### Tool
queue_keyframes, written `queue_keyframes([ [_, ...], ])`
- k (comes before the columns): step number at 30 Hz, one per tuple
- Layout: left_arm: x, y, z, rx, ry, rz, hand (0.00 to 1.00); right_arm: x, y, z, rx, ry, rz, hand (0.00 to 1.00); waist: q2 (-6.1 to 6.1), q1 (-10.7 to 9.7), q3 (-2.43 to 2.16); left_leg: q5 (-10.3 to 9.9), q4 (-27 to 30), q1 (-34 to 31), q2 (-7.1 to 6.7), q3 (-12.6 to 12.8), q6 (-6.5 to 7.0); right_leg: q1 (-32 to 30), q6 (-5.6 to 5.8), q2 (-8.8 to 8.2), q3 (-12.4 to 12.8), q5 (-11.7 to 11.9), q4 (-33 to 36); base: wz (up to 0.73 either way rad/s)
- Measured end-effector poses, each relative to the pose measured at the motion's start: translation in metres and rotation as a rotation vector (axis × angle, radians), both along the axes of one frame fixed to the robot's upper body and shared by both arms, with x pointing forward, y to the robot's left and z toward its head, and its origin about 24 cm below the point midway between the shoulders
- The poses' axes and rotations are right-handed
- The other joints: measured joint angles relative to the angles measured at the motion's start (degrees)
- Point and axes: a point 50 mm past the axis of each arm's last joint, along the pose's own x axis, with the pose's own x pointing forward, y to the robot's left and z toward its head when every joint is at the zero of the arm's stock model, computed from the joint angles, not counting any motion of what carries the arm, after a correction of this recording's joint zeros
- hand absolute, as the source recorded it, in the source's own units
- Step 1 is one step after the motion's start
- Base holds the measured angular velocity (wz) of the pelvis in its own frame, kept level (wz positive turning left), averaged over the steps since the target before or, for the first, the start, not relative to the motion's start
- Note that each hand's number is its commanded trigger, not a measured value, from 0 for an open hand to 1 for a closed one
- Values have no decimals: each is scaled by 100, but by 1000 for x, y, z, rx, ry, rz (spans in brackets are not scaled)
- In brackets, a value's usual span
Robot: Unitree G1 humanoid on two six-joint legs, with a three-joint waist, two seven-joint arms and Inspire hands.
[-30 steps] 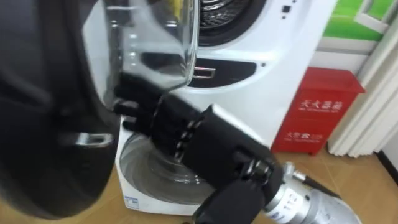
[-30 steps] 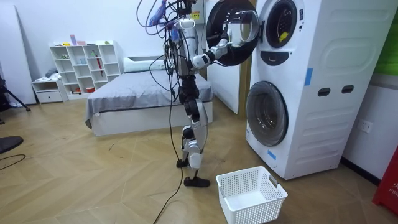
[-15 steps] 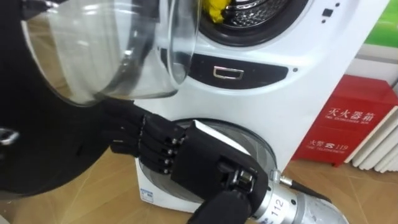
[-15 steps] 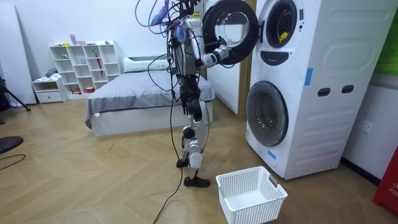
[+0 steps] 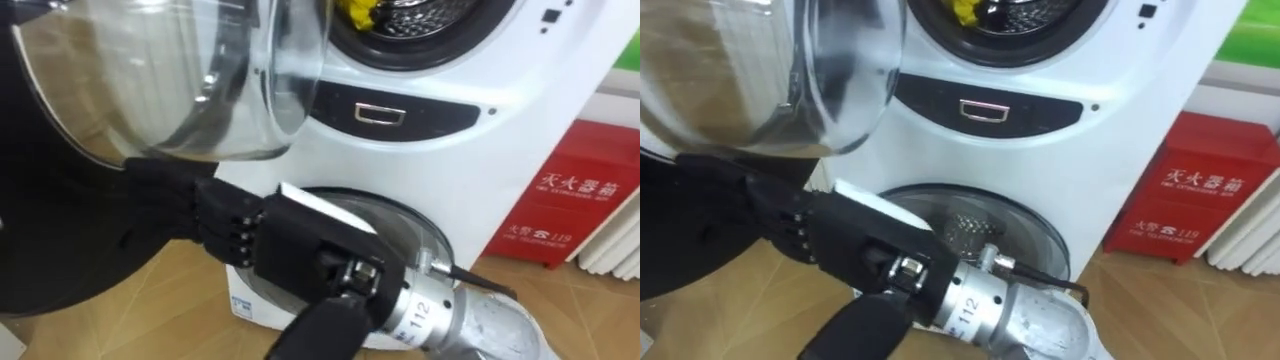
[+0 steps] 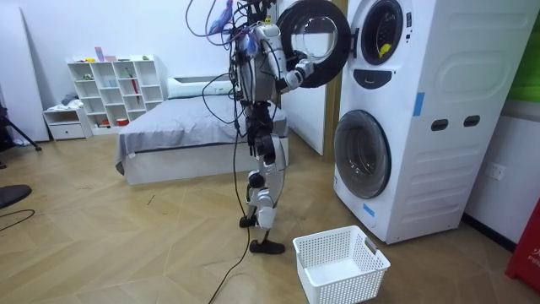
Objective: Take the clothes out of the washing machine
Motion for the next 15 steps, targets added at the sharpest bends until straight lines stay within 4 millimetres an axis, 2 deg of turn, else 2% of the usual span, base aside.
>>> queue_keyframes([
  [1, 0, 0, 0, 1, 3, 1, 0, 1, 1, 0, 2, 4, 0, 0, -10, 26, -6, 0, 0, 3, 0, -2, 0, 3, 0, 0, -1, 0, 0, 0],
  [6, 2, 1, 0, 11, 16, -3, 0, 7, 20, -6, -36, 32, 12, 0, -71, 121, 30, 0, 31, -41, -2, 3, 0, -13, 1, -5, -10, -2, -8, 0],
  [9, 9, 1, 1, 16, 0, -12, 0, 12, 29, -9, -55, 52, -2, 0, -86, 222, 26, -2, 66, -131, -21, -42, 1, -20, 20, -16, -60, -16, -47, 13],
  [13, 10, 0, 1, 19, 5, -15, 0, 19, 34, -8, -75, 44, -27, 0, -92, 258, 22, -2, 69, -209, -38, -172, 2, -29, 22, -35, -178, -18, -56, 18],
  [15, 10, -1, 1, 16, 7, -5, 0, 23, 36, -7, -76, 49, -47, 0, -93, 361, 22, -1, 87, -220, -36, -174, 3, -38, 21, -29, -176, -17, -65, 0],
])
